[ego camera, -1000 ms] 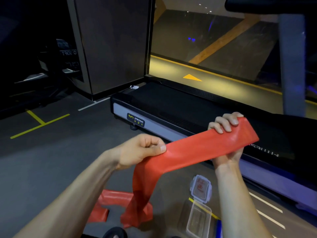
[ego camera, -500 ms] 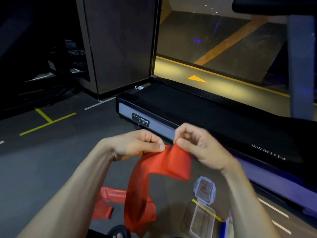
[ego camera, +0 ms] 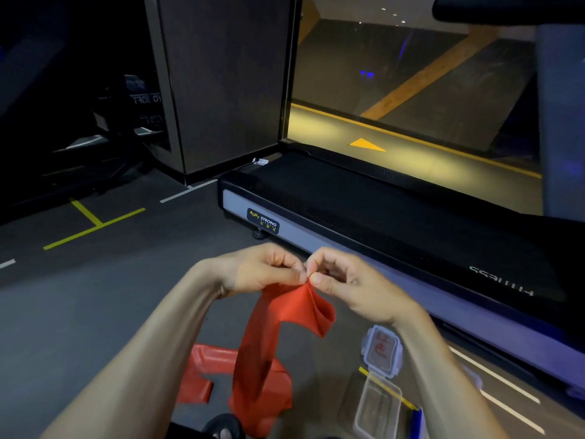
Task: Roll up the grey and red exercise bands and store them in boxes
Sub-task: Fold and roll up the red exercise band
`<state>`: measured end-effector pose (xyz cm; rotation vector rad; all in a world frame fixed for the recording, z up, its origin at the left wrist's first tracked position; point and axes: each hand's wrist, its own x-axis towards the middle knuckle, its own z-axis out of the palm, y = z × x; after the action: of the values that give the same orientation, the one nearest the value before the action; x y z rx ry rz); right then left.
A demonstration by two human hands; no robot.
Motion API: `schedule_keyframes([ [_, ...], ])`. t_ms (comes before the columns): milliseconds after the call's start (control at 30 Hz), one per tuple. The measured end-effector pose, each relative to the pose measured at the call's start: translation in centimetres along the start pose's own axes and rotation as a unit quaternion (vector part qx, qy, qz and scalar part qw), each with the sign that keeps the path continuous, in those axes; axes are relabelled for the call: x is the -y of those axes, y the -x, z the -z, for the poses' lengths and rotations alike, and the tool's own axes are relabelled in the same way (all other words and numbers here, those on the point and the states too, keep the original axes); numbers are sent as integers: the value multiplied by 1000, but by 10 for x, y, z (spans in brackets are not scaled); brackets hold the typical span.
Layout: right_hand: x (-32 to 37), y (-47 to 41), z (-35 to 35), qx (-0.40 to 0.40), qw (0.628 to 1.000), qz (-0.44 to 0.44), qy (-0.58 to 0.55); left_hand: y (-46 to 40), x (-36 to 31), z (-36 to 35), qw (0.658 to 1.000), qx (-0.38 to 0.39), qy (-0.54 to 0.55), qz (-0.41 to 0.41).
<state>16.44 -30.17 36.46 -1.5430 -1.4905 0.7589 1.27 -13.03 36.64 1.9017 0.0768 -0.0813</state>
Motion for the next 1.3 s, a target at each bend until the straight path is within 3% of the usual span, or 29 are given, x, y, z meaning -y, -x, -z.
schedule_keyframes([
  [233,3,-2,0,-13,1000,15,9,-1,2,0,1000,-1,5,-17],
  [367,6,-1,8,-81,992,38,-90,-2,4,-2,999,25,41,-19],
  [500,4,5,28,-191,926,53,-322,0,13,-3,1000,13,26,-6],
  [600,-1,9,37,-231,881,60,-408,1,17,-4,999,-35,27,2],
  [833,3,11,38,-247,875,37,-415,-3,18,-8,995,-93,40,-15],
  [1300,10,17,38,-265,865,30,-425,-4,17,-7,994,-91,50,-13],
])
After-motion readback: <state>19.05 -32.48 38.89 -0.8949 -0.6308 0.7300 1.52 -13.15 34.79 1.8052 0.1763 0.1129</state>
